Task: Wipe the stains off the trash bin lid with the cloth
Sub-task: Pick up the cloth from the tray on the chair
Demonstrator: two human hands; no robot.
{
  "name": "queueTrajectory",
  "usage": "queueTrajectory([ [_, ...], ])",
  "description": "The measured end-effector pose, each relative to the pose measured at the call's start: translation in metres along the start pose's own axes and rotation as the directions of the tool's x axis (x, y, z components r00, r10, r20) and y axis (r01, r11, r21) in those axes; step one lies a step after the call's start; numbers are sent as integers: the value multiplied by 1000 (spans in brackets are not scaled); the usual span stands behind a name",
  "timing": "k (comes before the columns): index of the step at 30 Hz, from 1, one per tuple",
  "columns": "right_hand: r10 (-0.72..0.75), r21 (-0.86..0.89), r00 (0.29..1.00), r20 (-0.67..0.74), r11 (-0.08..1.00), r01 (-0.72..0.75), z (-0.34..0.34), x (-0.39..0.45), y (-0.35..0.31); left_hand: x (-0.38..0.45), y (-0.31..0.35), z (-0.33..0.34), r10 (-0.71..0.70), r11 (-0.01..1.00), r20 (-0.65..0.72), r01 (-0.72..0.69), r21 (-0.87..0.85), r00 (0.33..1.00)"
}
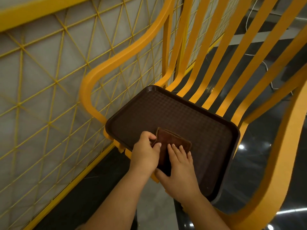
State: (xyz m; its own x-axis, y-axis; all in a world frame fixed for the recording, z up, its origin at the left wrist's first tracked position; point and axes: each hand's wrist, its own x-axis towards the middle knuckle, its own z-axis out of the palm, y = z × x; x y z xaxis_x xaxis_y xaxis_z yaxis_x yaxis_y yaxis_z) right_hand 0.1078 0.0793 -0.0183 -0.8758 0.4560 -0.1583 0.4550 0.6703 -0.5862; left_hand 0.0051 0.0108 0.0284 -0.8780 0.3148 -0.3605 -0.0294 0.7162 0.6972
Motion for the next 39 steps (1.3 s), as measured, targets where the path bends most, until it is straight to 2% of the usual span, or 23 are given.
queueTrajectory([
  [1,-5,4,1000,-23,1000,5,0,1,-2,1,4,-2,-82,981,35,86,-176,996],
  [3,-22,33,995,-95,999,25,1,2,-4,0,11,-7,-199,851,134,239,-468,971],
  [5,-44,59,983,-179,997,55,1,5,-5,-3,13,-13,-243,752,190,309,-583,951],
  [7,-40,98,977,-209,993,62,-1,7,-8,-7,11,-23,-256,680,201,324,-658,946],
  [12,-63,234,990,-122,968,91,-5,-5,-35,-35,-25,-48,-328,516,139,301,-802,934],
  [15,-133,236,989,-61,961,144,-3,-21,-60,-69,-56,-47,-439,314,243,401,-861,865],
  [17,-208,199,978,-23,958,208,2,-35,-77,-91,-78,-43,-437,144,353,452,-880,827],
  [19,-264,200,962,64,948,247,9,-54,-93,-110,-99,-43,-355,-10,404,429,-903,843],
  [22,-282,365,914,291,916,166,28,-83,-112,-135,-123,-52,-339,-143,371,343,-928,864],
  [24,-262,452,889,375,889,71,42,-100,-119,-151,-134,-60,-356,-168,349,308,-936,867],
  [26,-238,492,899,367,870,29,54,-112,-121,-169,-144,-67,-341,-147,294,259,-955,893],
  [29,-231,466,941,249,880,92,70,-124,-123,-190,-157,-73,-349,-95,197,175,-980,916],
  [31,-235,379,965,117,908,175,81,-130,-123,-197,-165,-74,-404,-71,173,158,-985,898],
  [33,-282,284,959,7,921,268,90,-134,-123,-201,-172,-74,-457,-95,184,159,-983,870],
  [36,-456,116,888,-53,881,460,103,-141,-123,-205,-183,-75,-525,-162,196,128,-978,828],
  [39,-616,62,788,17,787,614,120,-153,-124,-211,-194,-82,-534,-248,209,84,-965,819],
])
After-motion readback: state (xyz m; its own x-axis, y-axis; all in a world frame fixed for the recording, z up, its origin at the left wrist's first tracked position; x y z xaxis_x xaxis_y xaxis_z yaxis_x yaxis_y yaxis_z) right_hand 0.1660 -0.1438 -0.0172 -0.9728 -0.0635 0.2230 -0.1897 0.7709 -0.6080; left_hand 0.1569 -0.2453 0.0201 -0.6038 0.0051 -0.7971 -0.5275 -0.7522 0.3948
